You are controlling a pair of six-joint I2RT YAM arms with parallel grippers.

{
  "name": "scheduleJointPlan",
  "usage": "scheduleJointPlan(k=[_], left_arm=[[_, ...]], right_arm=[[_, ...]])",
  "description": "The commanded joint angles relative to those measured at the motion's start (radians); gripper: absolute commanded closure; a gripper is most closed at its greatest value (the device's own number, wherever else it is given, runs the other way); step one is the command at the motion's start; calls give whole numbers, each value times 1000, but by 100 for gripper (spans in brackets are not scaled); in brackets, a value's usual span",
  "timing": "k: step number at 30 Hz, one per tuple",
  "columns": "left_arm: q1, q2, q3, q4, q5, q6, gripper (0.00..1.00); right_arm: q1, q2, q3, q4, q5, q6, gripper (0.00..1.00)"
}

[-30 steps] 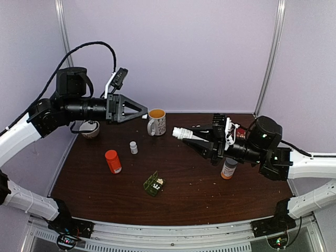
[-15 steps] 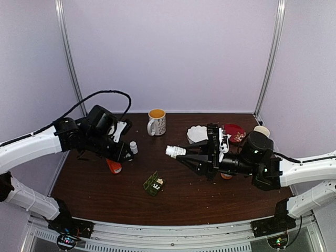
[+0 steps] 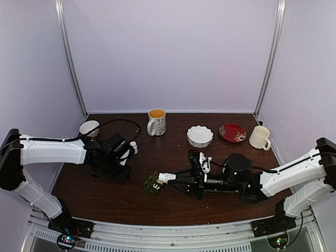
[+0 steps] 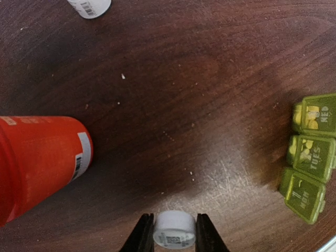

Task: Sort the pills into containers
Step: Place the lid of the pill bottle at the center of the board.

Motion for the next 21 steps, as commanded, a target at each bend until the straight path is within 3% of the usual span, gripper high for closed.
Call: scheduleJointPlan(k=[1, 12, 14, 17, 21], left_arm=[[-14, 59, -13, 110, -30, -15, 100], [-39, 111, -39, 165, -39, -33, 99], [-55, 104, -40, 166, -63, -29, 88], [-66, 99, -35, 167, -66, -21, 63], [-67, 101, -34, 171, -63, -19, 48]], right_arm=[[6, 73, -22, 144, 43, 42, 95], [6, 246, -29, 249, 88, 78, 95], [7, 261, -30, 242, 105, 85, 95], [6, 286, -46, 267, 114, 106, 95], [6, 321, -47, 274, 119, 117, 95]])
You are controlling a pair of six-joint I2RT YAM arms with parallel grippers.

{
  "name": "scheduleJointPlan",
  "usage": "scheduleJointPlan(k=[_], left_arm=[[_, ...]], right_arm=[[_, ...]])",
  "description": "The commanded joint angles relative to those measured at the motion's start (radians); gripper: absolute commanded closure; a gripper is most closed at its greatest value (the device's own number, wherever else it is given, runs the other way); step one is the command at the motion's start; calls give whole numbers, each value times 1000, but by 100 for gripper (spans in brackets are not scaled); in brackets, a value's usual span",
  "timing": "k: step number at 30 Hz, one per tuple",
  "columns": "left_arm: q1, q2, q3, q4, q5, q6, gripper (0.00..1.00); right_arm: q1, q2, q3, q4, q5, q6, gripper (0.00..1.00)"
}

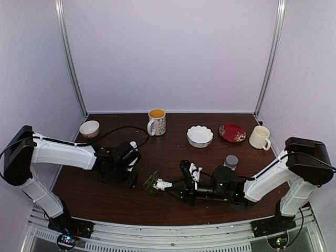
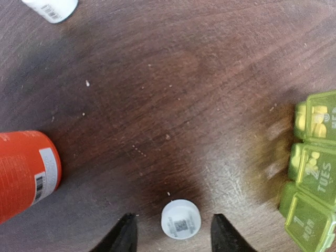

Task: Sort the pills into containers
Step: Place the lid of the pill bottle at the center of the board, then pour the pill into the compartment of the pill container.

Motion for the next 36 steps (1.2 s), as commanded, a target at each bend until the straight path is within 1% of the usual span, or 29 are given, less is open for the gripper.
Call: scheduleJointPlan(k=[1, 2, 4, 7, 11, 13, 14, 17, 20, 22, 25, 26, 31, 36], left_arm=[[-5, -9, -1, 36, -15, 3, 42], [-5, -11, -1, 36, -13, 5, 38], [-6, -17, -1, 35, -10, 6, 35], [-10, -57, -3, 26, -13, 3, 25], [-28, -124, 14, -36, -94, 0, 9], [-36, -164, 13, -56, -128, -7, 3], [-38, -187, 8, -56, -134, -13, 2], [-38, -271, -22, -26, -137, -14, 2], [-38, -379, -88, 74, -125, 13, 2], [-37, -449, -153, 152, -162, -62, 2], [-28, -530, -242, 266, -109, -136, 3], [-17, -541, -256, 294, -59, -129, 3], [-11, -534, -262, 354, 80, -106, 14], [-11, -489, -256, 404, 158, -111, 24]], right_arm=[[5, 42, -9, 40, 39, 25, 95], [4, 51, -4, 37, 42, 26, 95], [4, 70, 1, 39, 42, 30, 96], [4, 93, 7, 46, 49, 39, 96], [5, 117, 17, 29, 58, 46, 95], [4, 131, 26, 33, 52, 50, 95], [4, 139, 33, 32, 47, 51, 95], [4, 158, 52, 31, 44, 54, 95], [5, 176, 79, 12, 47, 54, 95], [4, 185, 98, -14, 54, 53, 95], [4, 196, 114, -28, 59, 56, 95], [4, 200, 120, -32, 61, 58, 95], [4, 211, 146, -87, 80, 76, 95], [6, 217, 162, -116, 73, 78, 95]])
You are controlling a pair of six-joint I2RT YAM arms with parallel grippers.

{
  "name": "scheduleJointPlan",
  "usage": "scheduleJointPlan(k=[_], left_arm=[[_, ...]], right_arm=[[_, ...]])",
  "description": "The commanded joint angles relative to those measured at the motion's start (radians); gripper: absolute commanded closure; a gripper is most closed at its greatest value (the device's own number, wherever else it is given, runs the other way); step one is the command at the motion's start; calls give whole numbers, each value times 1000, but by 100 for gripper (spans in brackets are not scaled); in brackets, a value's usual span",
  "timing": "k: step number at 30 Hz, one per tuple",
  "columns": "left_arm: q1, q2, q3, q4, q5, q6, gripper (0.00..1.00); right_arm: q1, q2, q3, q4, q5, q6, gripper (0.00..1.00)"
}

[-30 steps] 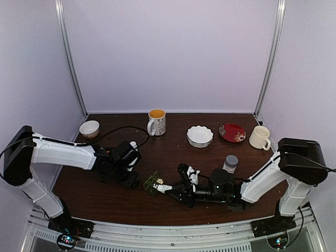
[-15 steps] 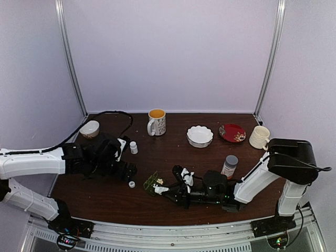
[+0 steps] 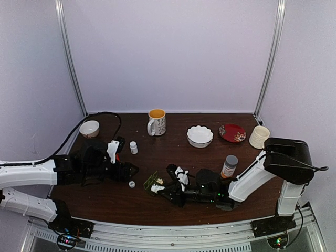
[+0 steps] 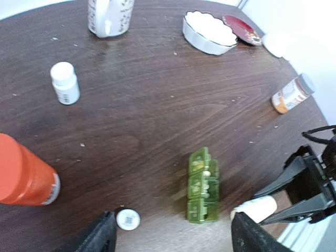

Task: Sort the pills into containers
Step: Pour the pill into the compartment of the pill container.

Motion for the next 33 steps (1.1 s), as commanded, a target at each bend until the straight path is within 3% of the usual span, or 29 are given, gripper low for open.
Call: scheduleJointPlan(k=[1, 6, 33], left_arm=[[4, 45, 7, 113, 107, -13, 26], [4, 115, 37, 104, 183, -1, 35], [4, 175, 63, 77, 213, 16, 37]], right_arm=[[5, 12, 31, -46, 23, 15, 95], [7, 13, 53, -94, 33, 12, 95], [23, 2, 132, -288, 83, -12, 96]])
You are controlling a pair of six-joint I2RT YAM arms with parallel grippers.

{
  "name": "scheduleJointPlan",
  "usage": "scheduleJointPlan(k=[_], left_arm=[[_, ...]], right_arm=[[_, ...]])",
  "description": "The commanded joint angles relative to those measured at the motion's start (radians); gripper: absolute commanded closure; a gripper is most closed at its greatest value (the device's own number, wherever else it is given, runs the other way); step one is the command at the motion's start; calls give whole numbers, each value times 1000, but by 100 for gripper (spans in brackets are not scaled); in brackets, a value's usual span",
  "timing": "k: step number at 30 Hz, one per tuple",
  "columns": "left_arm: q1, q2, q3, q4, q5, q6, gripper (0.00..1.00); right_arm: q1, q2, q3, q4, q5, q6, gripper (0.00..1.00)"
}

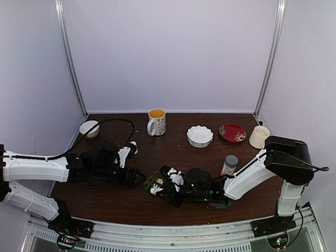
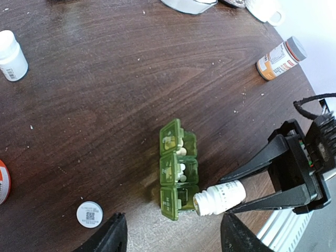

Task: Sort the pills into containers
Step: Pour the pill into the compartment of the pill container.

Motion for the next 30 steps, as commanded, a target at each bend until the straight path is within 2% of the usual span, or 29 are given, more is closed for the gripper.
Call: scheduleJointPlan(k=[1, 4, 7, 10, 13, 16, 19, 22, 25, 28, 30], left_arm=[[4, 6, 37, 18, 6, 21, 37], [5, 6, 40, 13, 4, 25, 37], [4, 9, 46, 4, 5, 29, 37], [4, 8, 49, 0, 4, 32, 37], [4, 4, 48, -4, 1, 32, 37], [4, 0, 46, -6, -1, 33, 37], [4, -4, 46, -13, -5, 36, 37], [4, -9, 48, -18, -8, 40, 37], [4, -8, 51, -24, -10, 43, 37], [4, -9, 53, -26, -9, 45, 37], [4, -10, 55, -33, -14, 47, 37]], right_arm=[[11, -1, 38, -52, 28, -14, 96], [14, -8, 12, 12, 22, -6, 96], [13, -3, 45, -57, 31, -17, 96], [16, -15, 9, 20, 27, -13, 96], [17, -13, 45, -58, 35, -29, 96], [18, -22, 20, -7, 46, -23, 96], [17, -20, 50, -63, 43, -36, 97], [18, -25, 19, 3, 46, -22, 96], [19, -14, 62, -81, 43, -36, 97], [20, -25, 26, -2, 49, -23, 97], [20, -20, 61, -71, 61, -31, 97]])
